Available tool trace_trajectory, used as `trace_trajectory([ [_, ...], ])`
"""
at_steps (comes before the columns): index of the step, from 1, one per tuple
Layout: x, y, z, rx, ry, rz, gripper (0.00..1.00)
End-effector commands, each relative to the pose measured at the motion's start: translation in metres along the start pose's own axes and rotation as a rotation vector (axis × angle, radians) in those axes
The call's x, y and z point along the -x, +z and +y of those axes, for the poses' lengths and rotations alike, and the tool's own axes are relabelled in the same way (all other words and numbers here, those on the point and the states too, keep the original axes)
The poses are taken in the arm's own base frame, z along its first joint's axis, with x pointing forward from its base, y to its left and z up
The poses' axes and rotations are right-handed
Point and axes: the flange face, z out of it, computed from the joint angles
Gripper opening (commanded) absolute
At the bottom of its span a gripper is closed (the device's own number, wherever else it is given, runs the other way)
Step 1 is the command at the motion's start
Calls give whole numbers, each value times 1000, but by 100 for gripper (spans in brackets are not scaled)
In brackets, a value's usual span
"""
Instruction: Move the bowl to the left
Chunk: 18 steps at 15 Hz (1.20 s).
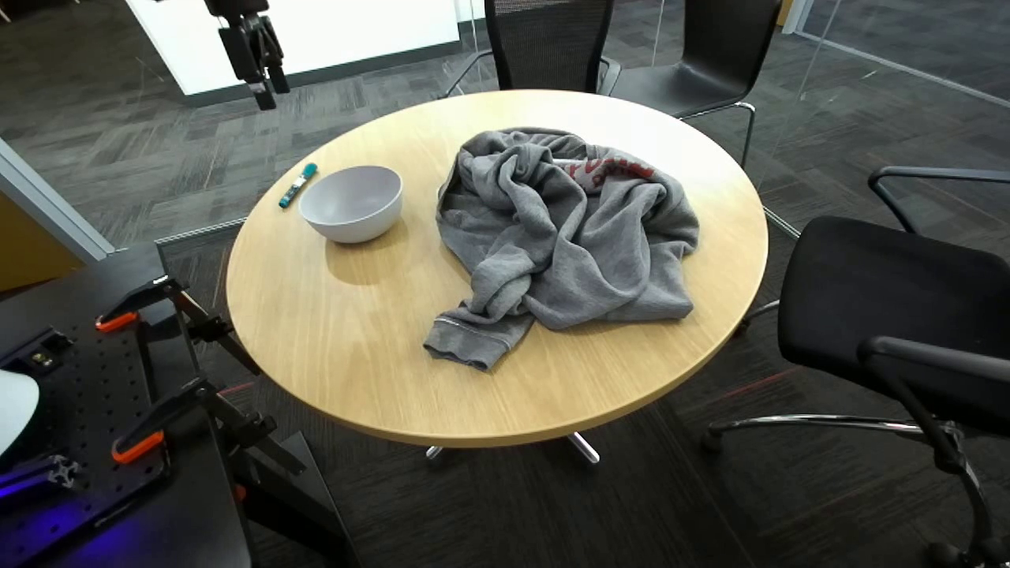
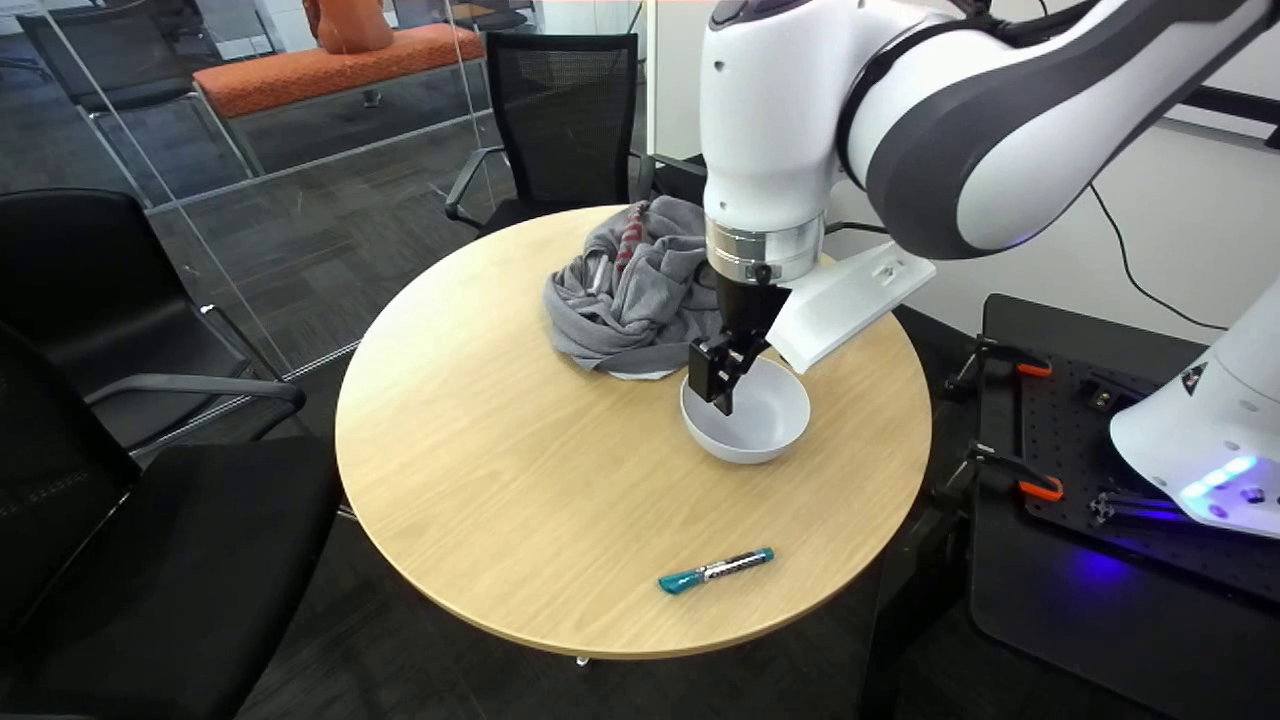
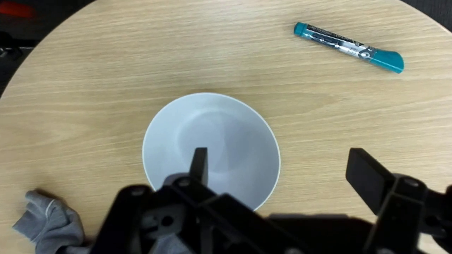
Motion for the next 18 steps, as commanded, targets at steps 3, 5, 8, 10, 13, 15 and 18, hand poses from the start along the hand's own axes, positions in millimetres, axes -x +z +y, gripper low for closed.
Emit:
trace_trajectory([
  [3, -16, 14, 2, -6, 21, -6, 100],
  [5, -20, 20, 4, 2, 26, -12, 100],
  [8, -17, 20, 2, 1, 20, -11, 100],
  [10, -16, 20, 1, 2, 17, -11, 100],
  [13, -27, 31, -3, -1, 1, -45, 100],
  [15, -38, 47, -9, 0, -15, -77, 100],
  [18, -54, 66, -17, 0, -24, -80, 100],
])
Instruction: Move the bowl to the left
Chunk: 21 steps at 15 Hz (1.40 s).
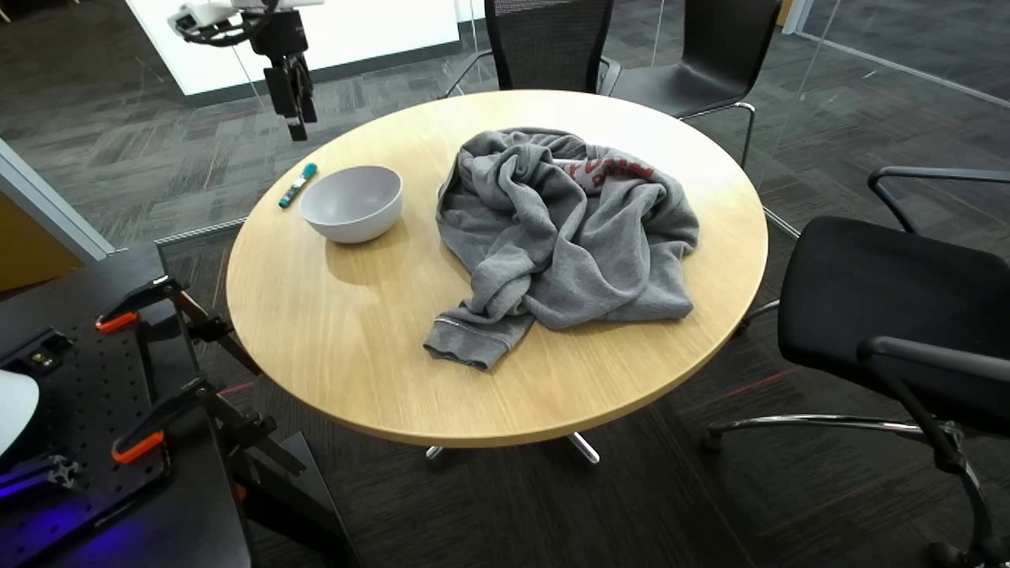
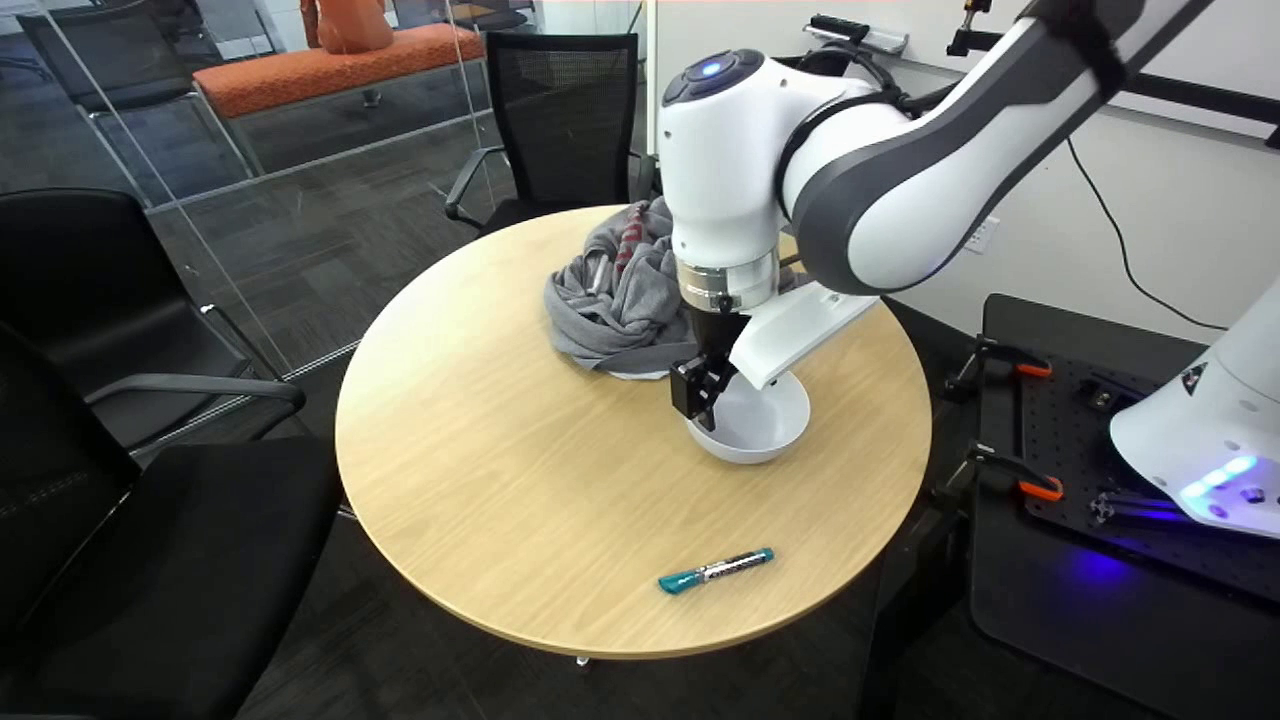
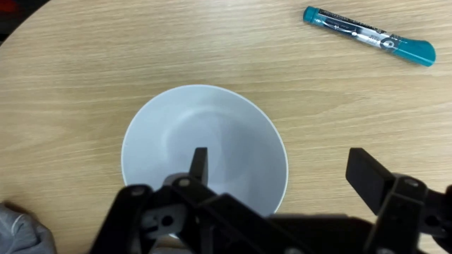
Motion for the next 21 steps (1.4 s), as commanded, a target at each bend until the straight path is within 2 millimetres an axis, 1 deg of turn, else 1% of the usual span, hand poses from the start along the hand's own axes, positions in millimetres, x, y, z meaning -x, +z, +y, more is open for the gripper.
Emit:
trace_trajectory([
  [1, -27, 18, -15, -15, -17, -11, 100],
  [5, -48, 35, -24, -37, 8, 1, 100],
  [8, -59, 47, -26, -36, 31, -1, 100],
  [15, -68, 64, -15, -23, 73, -25, 100],
  [21, -73, 79, -12, -11, 90, -52, 100],
])
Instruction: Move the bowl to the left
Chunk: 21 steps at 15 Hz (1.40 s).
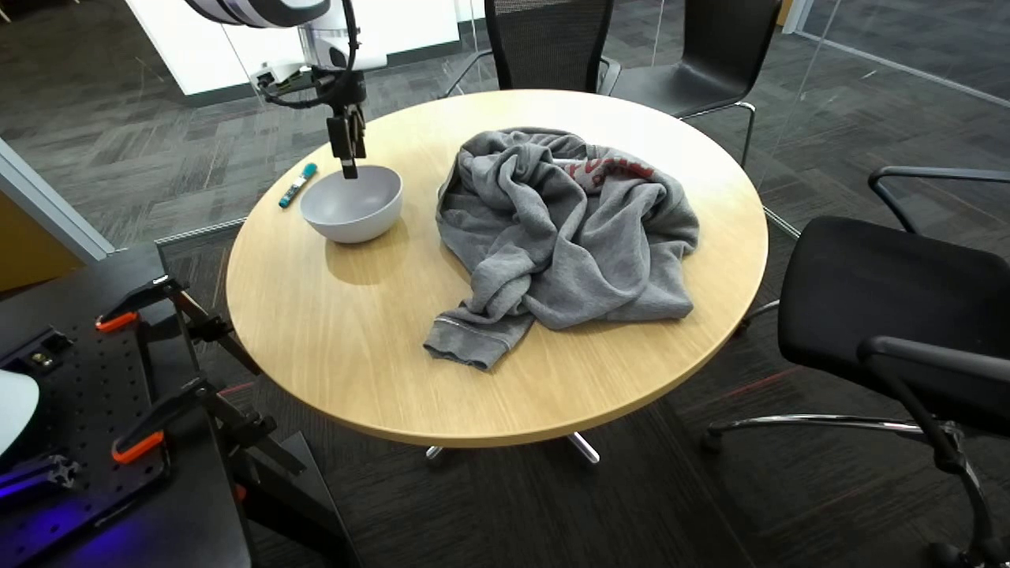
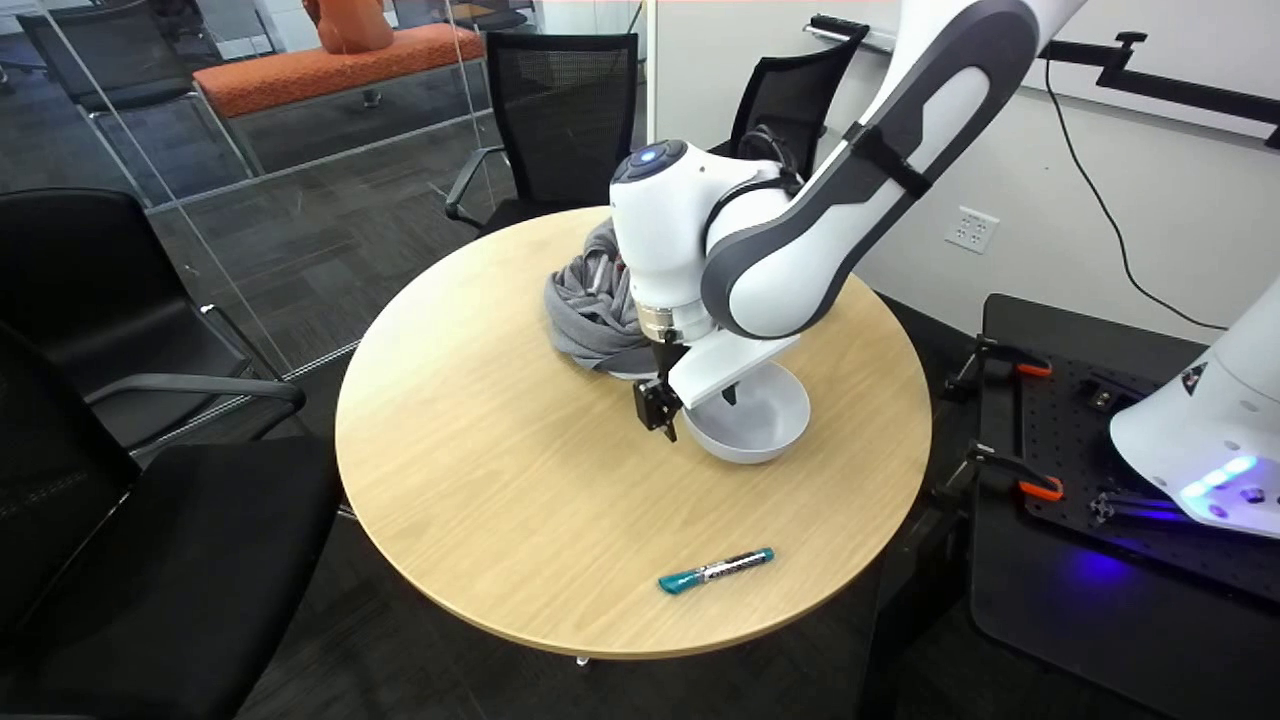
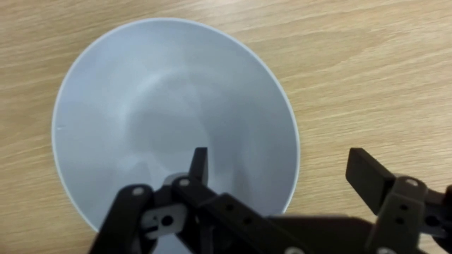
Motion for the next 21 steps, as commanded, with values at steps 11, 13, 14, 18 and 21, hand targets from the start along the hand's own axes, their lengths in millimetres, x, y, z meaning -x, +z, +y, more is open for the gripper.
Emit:
trace_trajectory([
  [11, -11, 20, -10, 4, -5, -17, 12],
  [13, -12, 19, -15, 7, -12, -13, 0],
  [14, -13, 18, -18, 7, -15, -10, 0],
  [18, -16, 8, -39, -3, -42, 13, 1],
  [21, -18, 1, -58, -10, -64, 27, 1],
])
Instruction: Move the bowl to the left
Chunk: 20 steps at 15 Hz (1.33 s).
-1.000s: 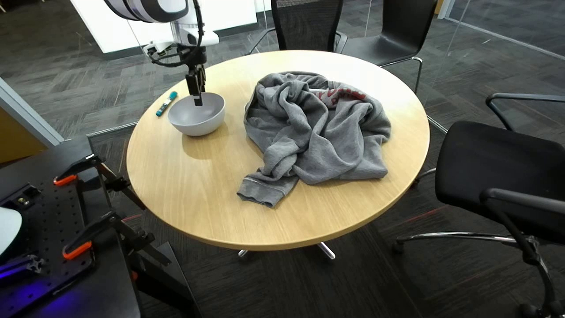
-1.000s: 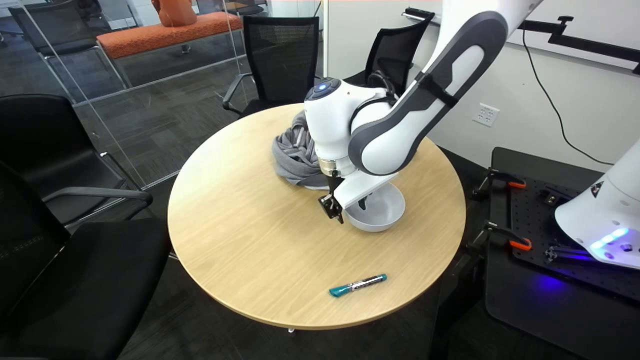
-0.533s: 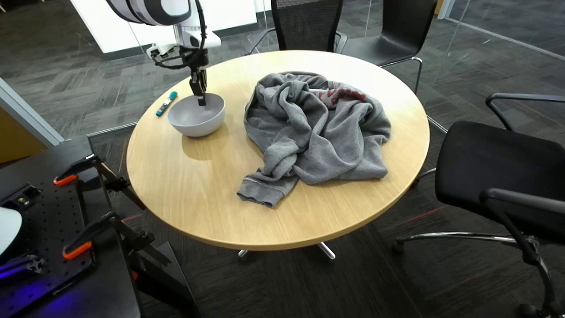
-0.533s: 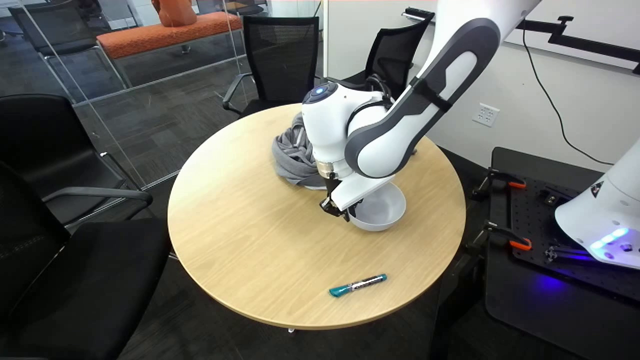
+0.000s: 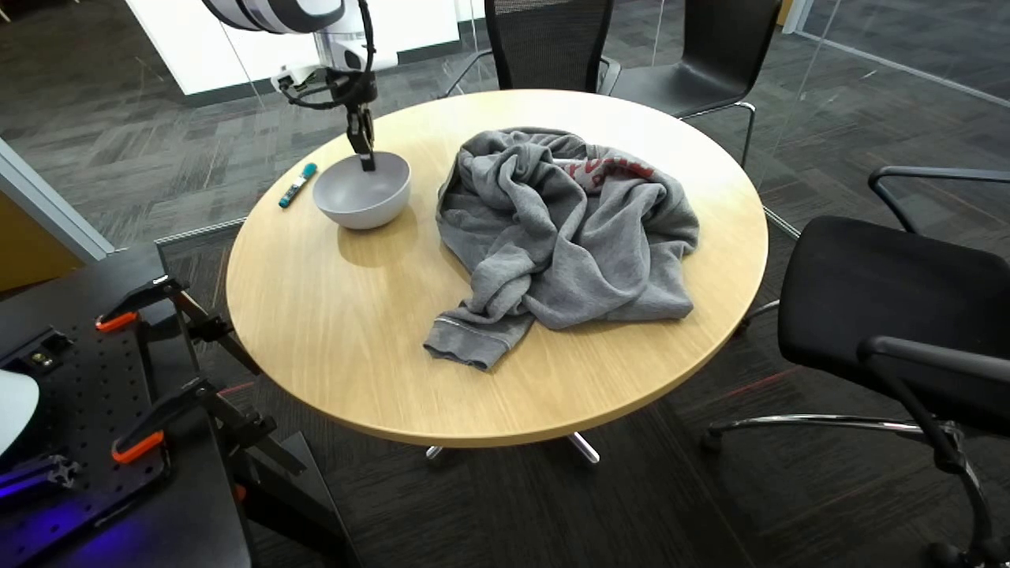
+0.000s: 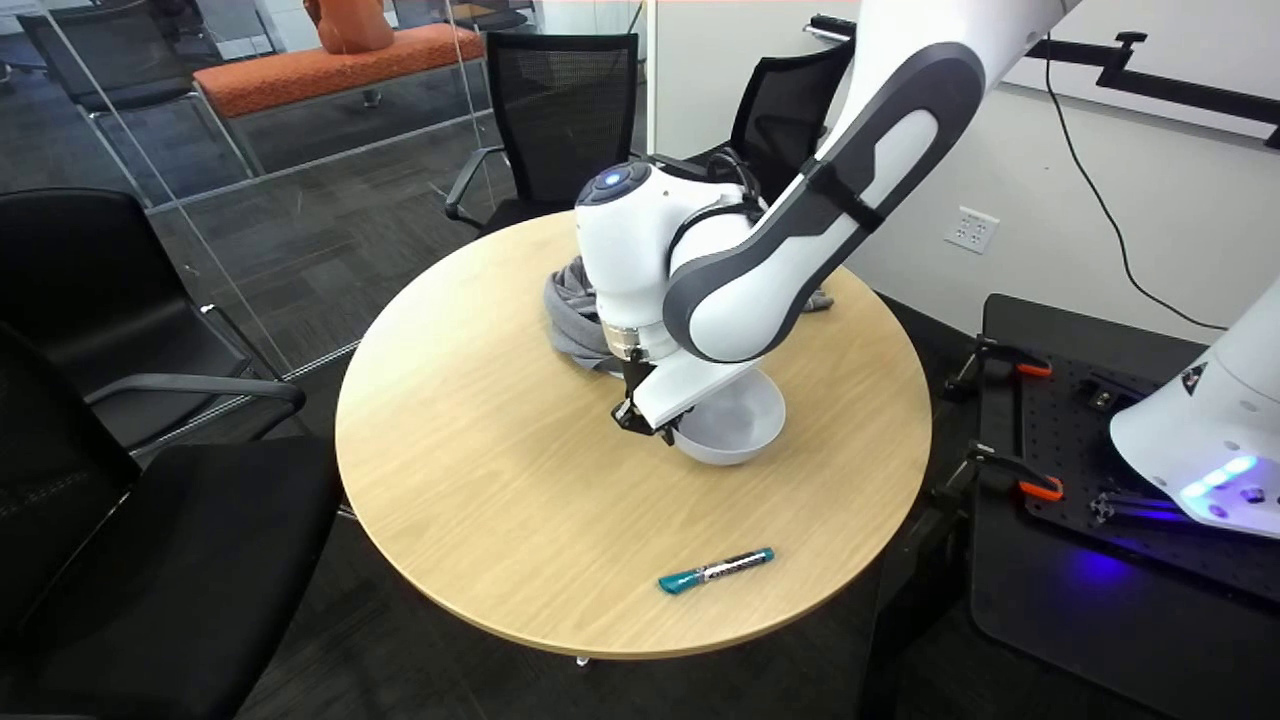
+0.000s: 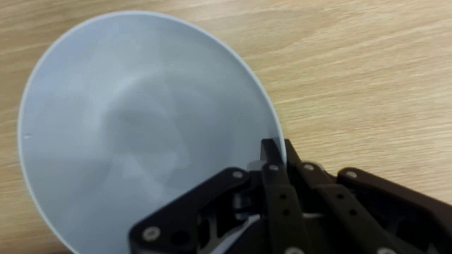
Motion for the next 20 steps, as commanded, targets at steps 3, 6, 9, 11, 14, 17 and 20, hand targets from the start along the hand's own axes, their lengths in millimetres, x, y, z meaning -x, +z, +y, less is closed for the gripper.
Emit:
trace_trajectory([
  [3, -13, -9, -37, 5, -61, 9, 1],
  [6, -17, -13, -55, 11, -95, 13, 1],
  [9, -21, -20, -73, 21, -113, 18, 1],
  [11, -22, -22, -83, 26, -128, 16, 1],
  [14, -25, -23, -93, 38, -142, 8, 1],
  [17, -29, -21, -99, 47, -149, 3, 1],
  [20, -33, -18, -103, 55, -148, 1, 31],
])
